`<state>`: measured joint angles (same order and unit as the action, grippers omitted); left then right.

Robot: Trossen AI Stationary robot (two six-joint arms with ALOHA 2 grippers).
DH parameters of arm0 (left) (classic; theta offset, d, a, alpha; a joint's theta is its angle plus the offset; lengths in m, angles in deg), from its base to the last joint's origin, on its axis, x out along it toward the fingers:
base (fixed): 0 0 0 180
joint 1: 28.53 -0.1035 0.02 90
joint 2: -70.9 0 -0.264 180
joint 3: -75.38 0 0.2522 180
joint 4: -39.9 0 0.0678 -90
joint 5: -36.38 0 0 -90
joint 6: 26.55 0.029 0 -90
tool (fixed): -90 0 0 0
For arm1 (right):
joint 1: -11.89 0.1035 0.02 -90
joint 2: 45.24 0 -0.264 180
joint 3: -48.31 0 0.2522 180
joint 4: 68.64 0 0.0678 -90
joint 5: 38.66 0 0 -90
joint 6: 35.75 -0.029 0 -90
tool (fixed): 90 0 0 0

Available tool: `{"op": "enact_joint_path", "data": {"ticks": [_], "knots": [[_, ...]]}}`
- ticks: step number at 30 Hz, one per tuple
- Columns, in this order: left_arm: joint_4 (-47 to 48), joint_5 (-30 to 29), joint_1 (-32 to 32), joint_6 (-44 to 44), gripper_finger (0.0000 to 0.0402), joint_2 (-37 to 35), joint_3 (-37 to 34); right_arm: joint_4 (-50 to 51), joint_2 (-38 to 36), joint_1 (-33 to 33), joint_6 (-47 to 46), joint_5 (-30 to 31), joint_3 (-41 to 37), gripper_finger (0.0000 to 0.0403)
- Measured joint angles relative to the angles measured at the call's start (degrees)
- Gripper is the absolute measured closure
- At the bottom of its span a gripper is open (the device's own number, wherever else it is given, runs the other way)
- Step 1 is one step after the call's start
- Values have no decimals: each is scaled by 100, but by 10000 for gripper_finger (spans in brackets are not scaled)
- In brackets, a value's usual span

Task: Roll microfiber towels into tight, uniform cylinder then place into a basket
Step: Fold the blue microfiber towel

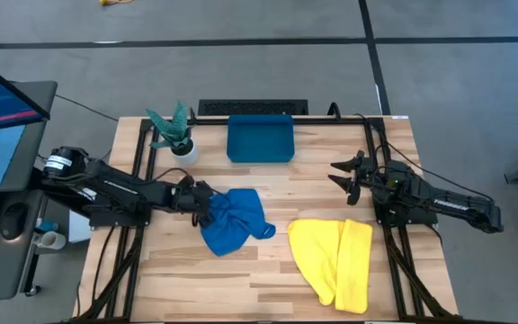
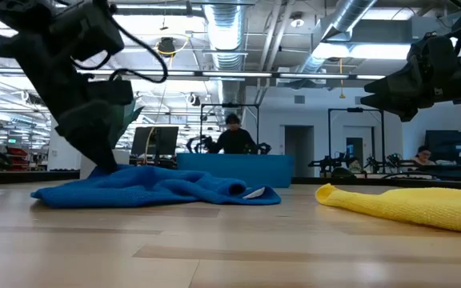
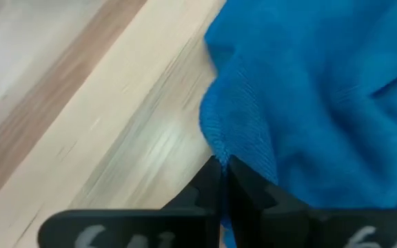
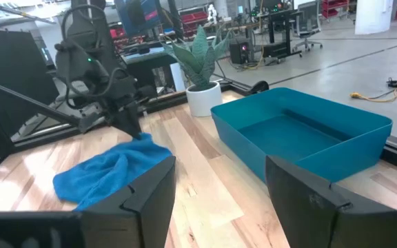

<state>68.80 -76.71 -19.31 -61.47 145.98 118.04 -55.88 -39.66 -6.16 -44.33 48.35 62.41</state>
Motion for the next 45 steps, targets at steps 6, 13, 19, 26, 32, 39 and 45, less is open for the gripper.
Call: {"op": "enact_joint_path", "data": {"ticks": [6,13,19,26,32,39,45], "knots": [[-1,-20,224,0,400,-2,188,-27,2,2,-67,-1,-1,159],[-18,-489,454,-172,399,-7,298,-586,0,-45,-828,143,0,159],[-81,-525,579,-177,399,-7,298,-1158,2,-44,-828,156,-1,159],[-55,-414,588,23,400,-7,327,-2646,2,-46,-1181,531,0,159],[-53,-416,637,534,400,-7,772,-3628,231,86,-1158,537,0,159],[88,-185,666,922,400,-10,1416,-3733,1343,667,-810,470,306,159],[253,-123,675,929,400,-11,1568,-3770,2815,1365,-117,473,774,159]]}}
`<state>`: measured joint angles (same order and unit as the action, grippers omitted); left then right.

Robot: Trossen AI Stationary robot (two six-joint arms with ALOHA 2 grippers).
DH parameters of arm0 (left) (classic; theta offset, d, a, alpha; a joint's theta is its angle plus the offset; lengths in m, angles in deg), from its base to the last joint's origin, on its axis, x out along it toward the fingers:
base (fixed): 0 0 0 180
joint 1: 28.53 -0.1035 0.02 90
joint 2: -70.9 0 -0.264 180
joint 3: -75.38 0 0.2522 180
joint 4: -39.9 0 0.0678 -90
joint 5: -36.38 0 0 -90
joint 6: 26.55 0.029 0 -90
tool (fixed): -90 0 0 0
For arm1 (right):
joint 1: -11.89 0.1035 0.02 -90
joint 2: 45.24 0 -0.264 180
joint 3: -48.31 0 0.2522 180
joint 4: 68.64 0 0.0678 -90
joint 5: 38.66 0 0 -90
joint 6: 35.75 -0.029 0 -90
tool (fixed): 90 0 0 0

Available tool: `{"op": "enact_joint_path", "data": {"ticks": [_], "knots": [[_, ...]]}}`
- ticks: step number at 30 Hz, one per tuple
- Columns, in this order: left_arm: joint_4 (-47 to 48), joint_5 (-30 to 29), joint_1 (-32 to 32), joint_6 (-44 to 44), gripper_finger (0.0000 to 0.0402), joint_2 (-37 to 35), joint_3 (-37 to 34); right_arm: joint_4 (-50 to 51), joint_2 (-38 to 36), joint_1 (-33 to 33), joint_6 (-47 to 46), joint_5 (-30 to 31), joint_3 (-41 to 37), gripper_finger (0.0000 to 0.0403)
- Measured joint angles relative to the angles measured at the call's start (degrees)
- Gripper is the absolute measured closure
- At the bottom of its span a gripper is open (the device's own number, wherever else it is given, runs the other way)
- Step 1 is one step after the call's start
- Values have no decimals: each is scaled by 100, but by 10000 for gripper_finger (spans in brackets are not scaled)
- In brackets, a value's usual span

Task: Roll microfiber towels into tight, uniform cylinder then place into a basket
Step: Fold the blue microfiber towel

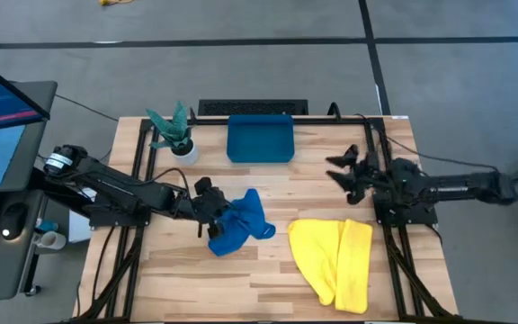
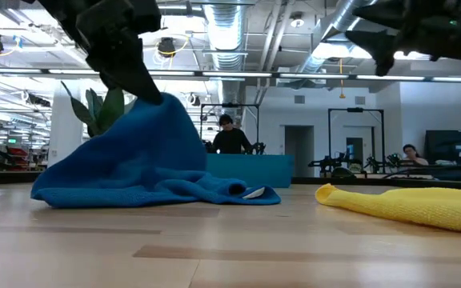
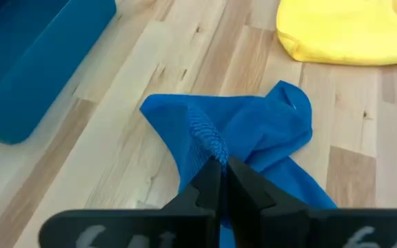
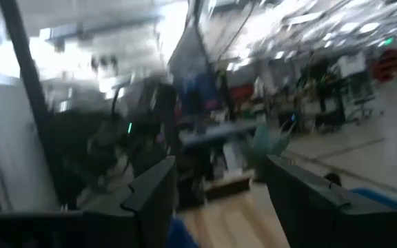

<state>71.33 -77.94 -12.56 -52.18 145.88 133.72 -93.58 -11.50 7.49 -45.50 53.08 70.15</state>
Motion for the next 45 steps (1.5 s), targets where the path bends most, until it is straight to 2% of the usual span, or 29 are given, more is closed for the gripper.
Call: {"op": "enact_joint_path", "data": {"ticks": [8,15,24,32,45], "knots": [[5,313,184,258,400,0,0,-16,1997,662,975,94,856,159],[1,313,569,281,400,0,0,-11,3506,701,1177,135,1662,159],[0,177,742,265,400,0,-1,-33,5295,744,1339,119,2687,159],[3,437,745,396,400,0,-2,0,6424,897,1493,-498,3779,159],[-48,400,745,553,400,2,-4,599,7700,1050,1728,-489,4983,159]]}}
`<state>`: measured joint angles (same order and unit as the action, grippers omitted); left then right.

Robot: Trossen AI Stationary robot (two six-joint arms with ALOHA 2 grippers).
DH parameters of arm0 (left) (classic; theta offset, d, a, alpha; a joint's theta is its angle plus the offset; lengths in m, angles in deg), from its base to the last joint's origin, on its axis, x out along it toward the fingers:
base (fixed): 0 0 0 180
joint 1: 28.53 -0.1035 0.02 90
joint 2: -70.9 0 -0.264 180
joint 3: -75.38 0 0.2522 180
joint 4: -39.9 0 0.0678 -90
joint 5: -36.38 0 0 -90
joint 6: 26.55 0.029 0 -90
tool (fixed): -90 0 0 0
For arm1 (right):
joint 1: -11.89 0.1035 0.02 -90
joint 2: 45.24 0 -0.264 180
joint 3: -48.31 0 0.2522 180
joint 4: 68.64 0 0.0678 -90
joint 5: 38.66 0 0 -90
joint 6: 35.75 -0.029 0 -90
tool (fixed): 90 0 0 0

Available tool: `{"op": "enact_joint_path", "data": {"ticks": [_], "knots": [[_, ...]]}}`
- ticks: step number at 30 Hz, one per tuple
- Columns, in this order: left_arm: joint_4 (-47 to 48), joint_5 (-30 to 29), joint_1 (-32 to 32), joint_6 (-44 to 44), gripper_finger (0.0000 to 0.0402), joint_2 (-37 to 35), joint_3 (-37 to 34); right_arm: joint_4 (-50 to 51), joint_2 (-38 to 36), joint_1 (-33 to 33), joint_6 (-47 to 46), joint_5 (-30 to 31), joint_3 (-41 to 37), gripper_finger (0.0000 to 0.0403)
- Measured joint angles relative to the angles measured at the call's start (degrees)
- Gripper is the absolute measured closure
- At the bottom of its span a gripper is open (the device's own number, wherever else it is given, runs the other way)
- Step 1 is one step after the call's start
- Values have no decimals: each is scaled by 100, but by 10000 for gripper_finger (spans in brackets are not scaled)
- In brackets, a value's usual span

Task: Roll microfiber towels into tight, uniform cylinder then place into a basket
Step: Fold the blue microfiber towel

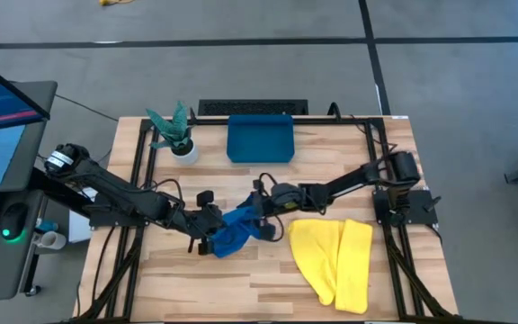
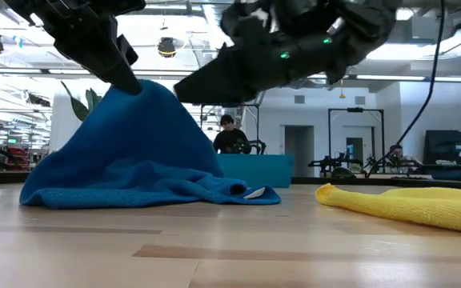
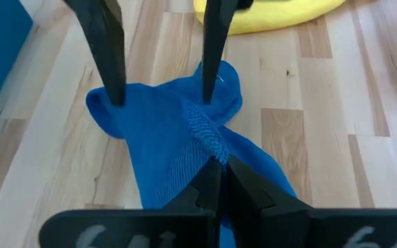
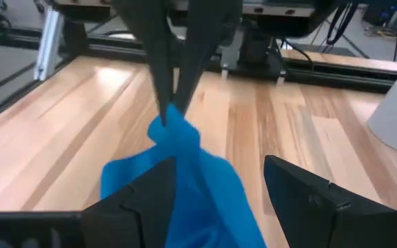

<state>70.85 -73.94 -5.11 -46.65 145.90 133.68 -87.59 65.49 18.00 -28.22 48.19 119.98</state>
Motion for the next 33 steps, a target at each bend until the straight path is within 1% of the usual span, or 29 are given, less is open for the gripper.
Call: {"op": "enact_joint_path", "data": {"ticks": [7,15,19,22,27,33], "knots": [[-17,-202,1,145,400,0,0,879,315,-24,1,3,359,159],[25,-451,2,147,400,0,0,1463,284,-155,-46,3,468,159],[50,-599,4,146,400,-26,-2,1958,284,-188,-44,1,462,159],[93,-769,4,149,400,-76,0,2027,284,-188,-44,-1,464,159],[988,-1148,35,-81,400,-87,378,2149,284,-203,-45,1,464,159],[1557,-1463,134,-146,400,-87,829,2268,251,-263,-88,7,462,159]]}}
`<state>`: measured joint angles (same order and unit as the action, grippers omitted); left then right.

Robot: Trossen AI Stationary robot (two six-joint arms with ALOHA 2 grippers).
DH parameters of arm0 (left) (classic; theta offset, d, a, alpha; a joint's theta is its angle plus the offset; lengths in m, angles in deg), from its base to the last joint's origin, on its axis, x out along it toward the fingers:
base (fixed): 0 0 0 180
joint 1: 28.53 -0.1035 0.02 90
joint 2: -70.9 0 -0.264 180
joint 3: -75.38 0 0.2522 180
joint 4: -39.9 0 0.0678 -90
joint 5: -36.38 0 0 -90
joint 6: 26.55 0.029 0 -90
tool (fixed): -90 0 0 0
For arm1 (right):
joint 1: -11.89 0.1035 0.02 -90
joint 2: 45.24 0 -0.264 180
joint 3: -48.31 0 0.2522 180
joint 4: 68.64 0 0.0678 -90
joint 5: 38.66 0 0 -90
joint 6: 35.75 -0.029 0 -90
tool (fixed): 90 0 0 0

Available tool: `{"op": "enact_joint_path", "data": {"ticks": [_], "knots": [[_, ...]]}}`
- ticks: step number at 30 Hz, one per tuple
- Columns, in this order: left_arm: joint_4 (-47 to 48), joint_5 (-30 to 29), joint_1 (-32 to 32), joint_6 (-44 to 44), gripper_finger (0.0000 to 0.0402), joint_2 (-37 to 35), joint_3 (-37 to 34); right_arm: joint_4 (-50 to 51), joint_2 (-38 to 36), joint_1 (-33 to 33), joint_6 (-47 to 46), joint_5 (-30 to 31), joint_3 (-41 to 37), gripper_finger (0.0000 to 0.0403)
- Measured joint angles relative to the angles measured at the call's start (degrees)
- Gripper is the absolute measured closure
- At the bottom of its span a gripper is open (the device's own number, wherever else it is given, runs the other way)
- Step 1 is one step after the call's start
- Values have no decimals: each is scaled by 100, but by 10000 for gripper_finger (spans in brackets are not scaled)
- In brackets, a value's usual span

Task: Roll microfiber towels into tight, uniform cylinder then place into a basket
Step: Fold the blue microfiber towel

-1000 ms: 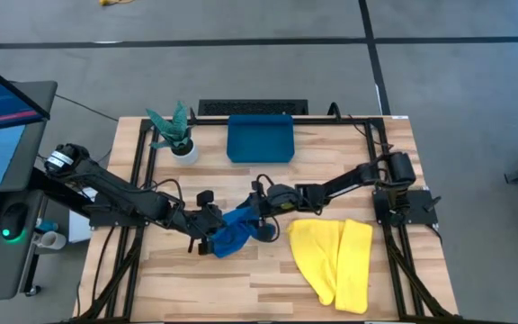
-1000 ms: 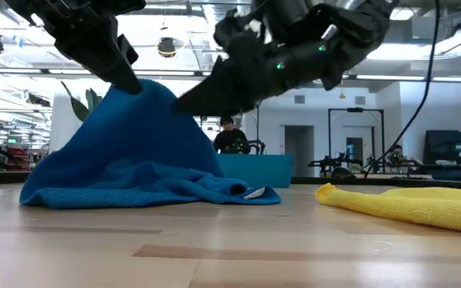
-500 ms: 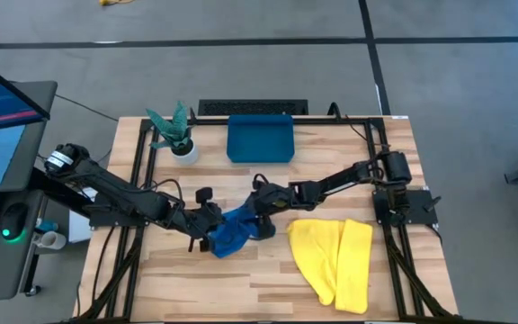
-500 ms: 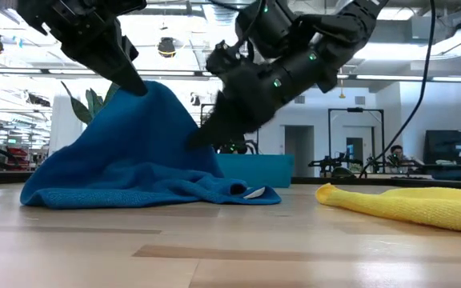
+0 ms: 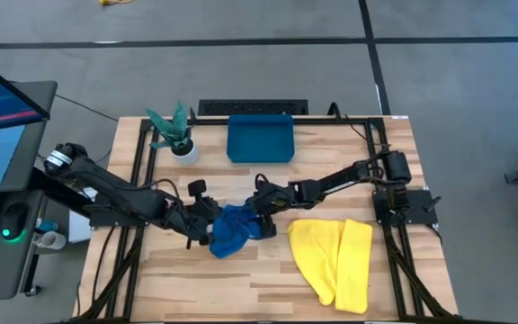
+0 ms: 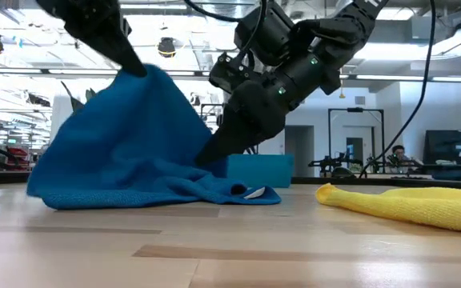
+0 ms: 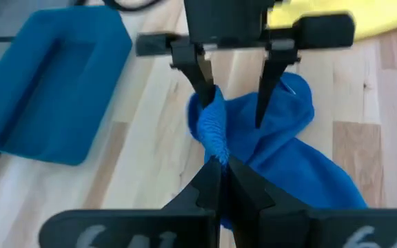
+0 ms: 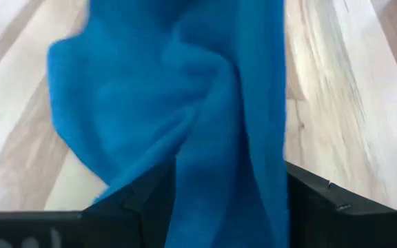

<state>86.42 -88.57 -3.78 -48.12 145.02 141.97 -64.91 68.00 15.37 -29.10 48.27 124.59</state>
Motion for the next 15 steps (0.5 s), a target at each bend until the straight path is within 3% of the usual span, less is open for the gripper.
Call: {"op": "enact_joint_path", "data": {"ticks": [15], "knots": [[825,-648,35,228,400,-2,902,1044,-840,93,-19,294,0,159]]}}
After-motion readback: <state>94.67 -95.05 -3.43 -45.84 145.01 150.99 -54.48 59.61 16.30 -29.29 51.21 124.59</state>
